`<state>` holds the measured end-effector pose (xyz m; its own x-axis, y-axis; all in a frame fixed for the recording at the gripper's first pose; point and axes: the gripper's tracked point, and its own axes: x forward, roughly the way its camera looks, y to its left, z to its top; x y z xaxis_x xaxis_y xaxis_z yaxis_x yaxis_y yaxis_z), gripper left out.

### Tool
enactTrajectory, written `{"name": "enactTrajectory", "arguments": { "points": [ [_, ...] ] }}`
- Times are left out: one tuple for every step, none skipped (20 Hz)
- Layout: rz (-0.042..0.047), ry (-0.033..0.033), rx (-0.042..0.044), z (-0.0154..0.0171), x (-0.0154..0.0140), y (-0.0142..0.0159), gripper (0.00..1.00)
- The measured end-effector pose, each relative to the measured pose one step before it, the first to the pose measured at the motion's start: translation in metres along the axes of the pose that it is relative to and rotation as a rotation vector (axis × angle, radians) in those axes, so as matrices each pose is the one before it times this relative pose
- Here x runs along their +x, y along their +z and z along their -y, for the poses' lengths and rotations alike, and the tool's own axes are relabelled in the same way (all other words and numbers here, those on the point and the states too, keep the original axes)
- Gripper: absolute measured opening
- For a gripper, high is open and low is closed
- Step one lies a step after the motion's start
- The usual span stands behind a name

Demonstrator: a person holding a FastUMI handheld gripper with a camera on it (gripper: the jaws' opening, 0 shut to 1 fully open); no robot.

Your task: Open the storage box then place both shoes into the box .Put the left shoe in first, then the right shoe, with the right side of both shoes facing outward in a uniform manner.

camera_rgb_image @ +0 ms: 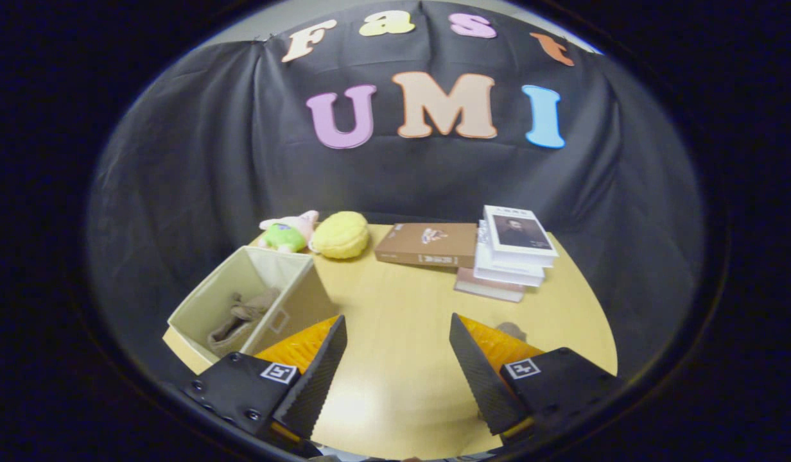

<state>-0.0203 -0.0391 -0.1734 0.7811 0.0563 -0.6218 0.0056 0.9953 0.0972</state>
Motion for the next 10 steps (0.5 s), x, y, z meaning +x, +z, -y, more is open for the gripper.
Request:
{"name": "enactTrajectory", "arguments": {
  "points": [
    [-0.00436, -0.01883, 0.00683, 0.01509, 0.0003, -0.0025, 1.0],
    [-0.00506, -0.02232, 0.00468, 0.01663, 0.0005, -0.00287, 1.0],
    [-0.00468, -0.02205, 0.00057, 0.01612, 0.00197, -0.00357, 1.0],
    [-0.00433, -0.02301, -0.0006, 0.0159, 0.00064, -0.00363, 1.0],
    [-0.00265, -0.02598, 0.00162, 0.01564, 0.00297, -0.00326, 1.0],
    [-0.00802, -0.02415, 0.0038, 0.0146, 0.00462, -0.00492, 1.0],
    [-0.01234, -0.0212, 0.00907, 0.01229, 0.00629, -0.00824, 1.0],
    [-0.01344, -0.0139, 0.0112, 0.01117, 0.00443, -0.00722, 1.0],
    [-0.01341, -0.00933, 0.00831, 0.01076, 0.00493, -0.00759, 1.0],
    [-0.01986, -0.01002, -0.00154, 0.01056, 0.00501, -0.00942, 1.0]
  ]
}}
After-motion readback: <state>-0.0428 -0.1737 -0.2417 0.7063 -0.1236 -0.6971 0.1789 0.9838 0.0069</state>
